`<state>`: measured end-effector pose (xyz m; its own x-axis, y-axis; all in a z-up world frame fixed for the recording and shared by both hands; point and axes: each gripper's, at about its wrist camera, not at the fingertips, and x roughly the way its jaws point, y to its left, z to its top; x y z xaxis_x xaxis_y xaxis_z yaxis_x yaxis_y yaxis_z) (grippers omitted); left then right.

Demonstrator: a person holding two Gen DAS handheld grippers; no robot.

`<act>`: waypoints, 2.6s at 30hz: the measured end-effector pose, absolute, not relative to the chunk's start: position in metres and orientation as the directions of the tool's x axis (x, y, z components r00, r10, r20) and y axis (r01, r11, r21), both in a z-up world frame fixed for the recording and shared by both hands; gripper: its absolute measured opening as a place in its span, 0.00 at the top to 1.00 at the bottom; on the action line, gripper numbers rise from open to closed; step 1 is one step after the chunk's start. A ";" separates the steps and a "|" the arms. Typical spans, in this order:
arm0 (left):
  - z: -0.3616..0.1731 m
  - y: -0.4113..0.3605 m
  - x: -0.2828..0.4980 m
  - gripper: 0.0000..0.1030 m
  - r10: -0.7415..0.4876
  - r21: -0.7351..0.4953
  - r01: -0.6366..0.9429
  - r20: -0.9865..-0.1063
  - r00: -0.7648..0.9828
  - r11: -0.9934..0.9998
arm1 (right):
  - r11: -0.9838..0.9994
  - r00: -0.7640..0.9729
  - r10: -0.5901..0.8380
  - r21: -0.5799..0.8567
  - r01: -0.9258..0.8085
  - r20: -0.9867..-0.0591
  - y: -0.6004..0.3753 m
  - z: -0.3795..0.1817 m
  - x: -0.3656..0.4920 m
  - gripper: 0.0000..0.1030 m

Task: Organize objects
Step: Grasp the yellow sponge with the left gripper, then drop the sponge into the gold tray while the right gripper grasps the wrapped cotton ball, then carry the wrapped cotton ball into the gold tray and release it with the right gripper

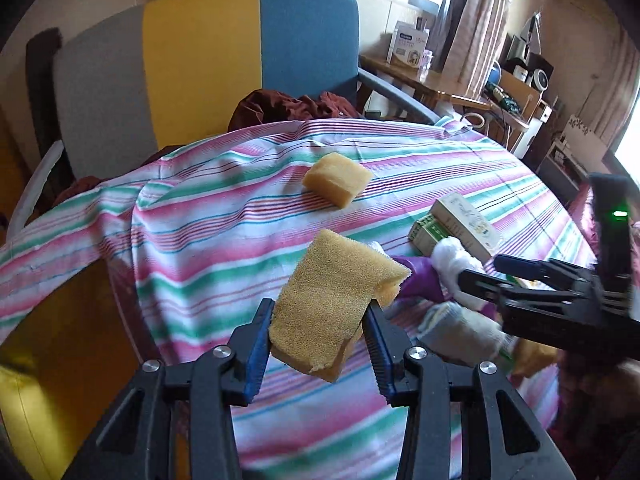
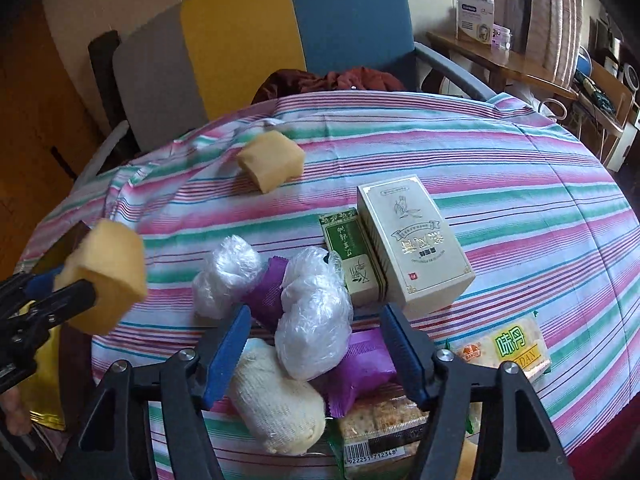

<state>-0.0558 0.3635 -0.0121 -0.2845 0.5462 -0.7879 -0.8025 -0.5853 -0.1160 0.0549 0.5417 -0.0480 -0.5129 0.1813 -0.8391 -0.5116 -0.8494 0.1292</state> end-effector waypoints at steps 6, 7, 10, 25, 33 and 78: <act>0.003 0.320 -0.047 0.57 0.558 -0.132 -0.774 -0.769 -0.314 -0.619 | -0.859 -0.447 0.205 0.059 -0.508 -0.871 0.543 -0.066 0.047 0.67; 0.005 0.309 -0.047 0.57 0.558 -0.139 -0.763 -0.764 -0.322 -0.631 | -0.861 -0.447 0.207 0.054 -0.506 -0.870 0.543 -0.065 0.048 0.68; 0.012 0.274 -0.055 0.57 0.543 -0.147 -0.714 -0.756 -0.365 -0.685 | -0.860 -0.464 0.221 0.053 -0.508 -0.858 0.542 -0.061 0.051 0.69; -0.021 0.066 -0.164 0.56 0.163 -0.078 -0.171 -0.807 -0.568 -0.982 | -0.847 -0.548 0.247 0.098 -0.523 -0.799 0.539 -0.040 0.064 0.69; -0.044 0.082 -0.201 0.56 0.077 -0.019 -0.111 -0.832 -0.549 -0.994 | -0.847 -0.551 0.253 0.094 -0.524 -0.795 0.540 -0.040 0.064 0.69; -0.014 0.014 -0.047 0.32 0.103 -0.006 -0.141 -0.710 -0.697 -0.990 | -0.929 -0.663 0.177 0.098 -0.356 -0.728 0.424 0.011 0.042 0.69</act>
<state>-0.0471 0.0145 -0.0140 -0.6967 0.1028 -0.7100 -0.1405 -0.9901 -0.0055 0.0416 0.4244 0.0110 -0.6625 0.1775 -0.7277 -0.3563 -0.9292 0.0978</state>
